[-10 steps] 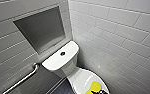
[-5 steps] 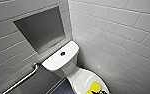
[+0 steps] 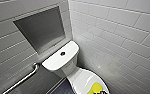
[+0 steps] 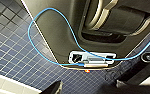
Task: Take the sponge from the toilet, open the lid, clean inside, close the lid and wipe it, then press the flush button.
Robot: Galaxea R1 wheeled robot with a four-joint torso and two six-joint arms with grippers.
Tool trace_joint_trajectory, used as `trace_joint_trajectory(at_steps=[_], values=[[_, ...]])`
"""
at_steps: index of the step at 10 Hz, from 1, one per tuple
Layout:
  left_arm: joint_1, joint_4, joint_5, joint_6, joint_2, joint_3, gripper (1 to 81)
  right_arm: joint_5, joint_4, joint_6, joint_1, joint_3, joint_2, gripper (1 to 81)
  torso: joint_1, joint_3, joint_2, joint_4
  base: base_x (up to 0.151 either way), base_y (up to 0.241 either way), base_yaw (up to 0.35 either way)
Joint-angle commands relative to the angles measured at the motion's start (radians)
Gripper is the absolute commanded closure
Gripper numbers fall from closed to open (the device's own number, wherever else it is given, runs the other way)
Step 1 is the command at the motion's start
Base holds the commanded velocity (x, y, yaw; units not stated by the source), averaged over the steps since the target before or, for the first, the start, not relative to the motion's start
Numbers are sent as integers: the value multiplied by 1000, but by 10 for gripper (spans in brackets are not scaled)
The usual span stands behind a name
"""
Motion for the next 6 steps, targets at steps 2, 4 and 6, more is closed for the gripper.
trace_joint_trajectory(at_steps=[2, 4, 6], values=[[35, -9, 84, 3, 8, 2, 10, 6, -49, 4, 103, 331, -221, 811, 0, 0, 0, 0, 0, 0, 0], [23, -6, 82, 6, 19, 2, 10, 9, -47, 2, 99, 511, -364, 811, 0, 0, 0, 0, 0, 0, 0], [14, -3, 82, 6, 19, 2, 10, 15, -40, 4, 58, 574, -452, 811, 0, 0, 0, 0, 0, 0, 0]])
